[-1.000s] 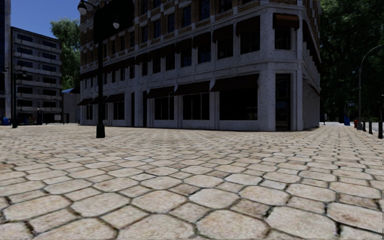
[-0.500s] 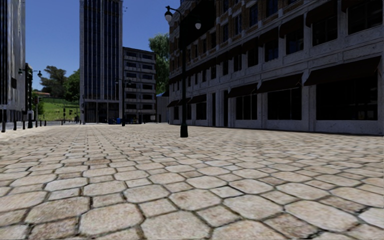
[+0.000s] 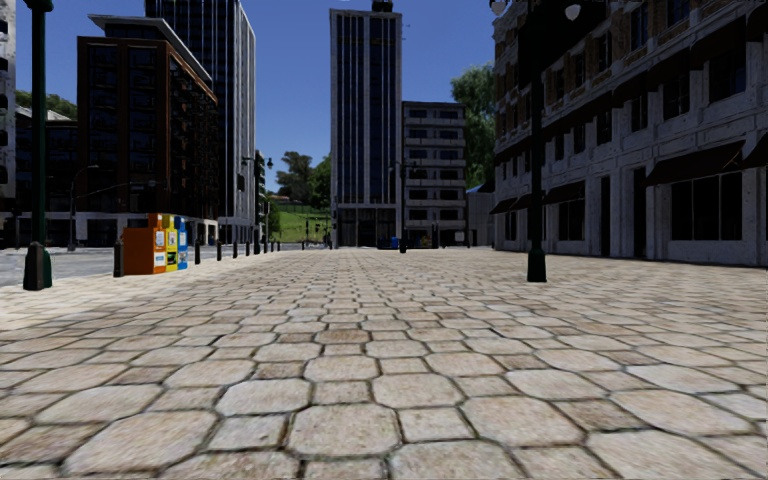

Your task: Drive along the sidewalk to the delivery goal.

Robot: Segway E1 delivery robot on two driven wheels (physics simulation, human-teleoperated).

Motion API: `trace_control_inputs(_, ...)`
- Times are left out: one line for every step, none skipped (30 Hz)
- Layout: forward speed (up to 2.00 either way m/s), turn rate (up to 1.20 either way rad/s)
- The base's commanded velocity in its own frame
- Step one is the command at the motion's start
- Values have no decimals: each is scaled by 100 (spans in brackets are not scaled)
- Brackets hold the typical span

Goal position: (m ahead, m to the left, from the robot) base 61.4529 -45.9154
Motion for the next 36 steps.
trace_control_inputs(200, 81)
trace_control_inputs(200, 81)
trace_control_inputs(200, 0)
trace_control_inputs(200, 0)
trace_control_inputs(200, 0)
trace_control_inputs(200, 0)
trace_control_inputs(200, 0)
trace_control_inputs(200, 0)
trace_control_inputs(200, 0)
trace_control_inputs(200, 0)
trace_control_inputs(200, 0)
trace_control_inputs(200, 0)
trace_control_inputs(200, 0)
trace_control_inputs(200, 0)
trace_control_inputs(200, 0)
trace_control_inputs(200, 0)
trace_control_inputs(200, 0)
trace_control_inputs(200, 0)
trace_control_inputs(200, 0)
trace_control_inputs(200, 0)
trace_control_inputs(200, 0)
trace_control_inputs(200, 0)
trace_control_inputs(200, 0)
trace_control_inputs(200, 0)
trace_control_inputs(200, 0)
trace_control_inputs(200, 0)
trace_control_inputs(200, 0)
trace_control_inputs(200, 0)
trace_control_inputs(200, 0)
trace_control_inputs(200, 0)
trace_control_inputs(200, 0)
trace_control_inputs(200, 0)
trace_control_inputs(200, 0)
trace_control_inputs(200, 0)
trace_control_inputs(200, 0)
trace_control_inputs(200, 0)
